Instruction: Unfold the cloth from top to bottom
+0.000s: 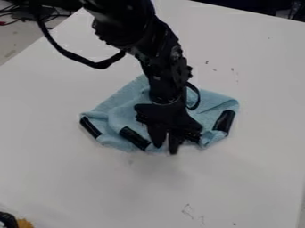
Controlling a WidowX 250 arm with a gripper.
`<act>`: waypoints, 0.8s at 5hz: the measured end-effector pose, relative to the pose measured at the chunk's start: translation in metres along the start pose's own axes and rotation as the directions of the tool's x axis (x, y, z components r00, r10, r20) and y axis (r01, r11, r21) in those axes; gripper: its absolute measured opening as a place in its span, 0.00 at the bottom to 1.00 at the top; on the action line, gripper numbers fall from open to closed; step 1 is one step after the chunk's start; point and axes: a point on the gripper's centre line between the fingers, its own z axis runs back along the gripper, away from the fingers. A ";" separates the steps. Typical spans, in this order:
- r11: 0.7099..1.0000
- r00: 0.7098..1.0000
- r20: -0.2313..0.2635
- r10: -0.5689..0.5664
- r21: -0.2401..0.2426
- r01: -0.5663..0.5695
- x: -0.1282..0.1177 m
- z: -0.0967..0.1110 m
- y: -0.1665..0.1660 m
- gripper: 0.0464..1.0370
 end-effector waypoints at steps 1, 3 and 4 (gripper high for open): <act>1.000 1.000 -0.008 -0.015 0.000 0.015 0.001 0.000 0.000 0.10; 1.000 1.000 -0.008 -0.022 0.004 0.022 0.011 -0.003 0.000 0.01; 1.000 1.000 -0.012 -0.025 0.010 0.025 0.011 -0.003 0.000 0.03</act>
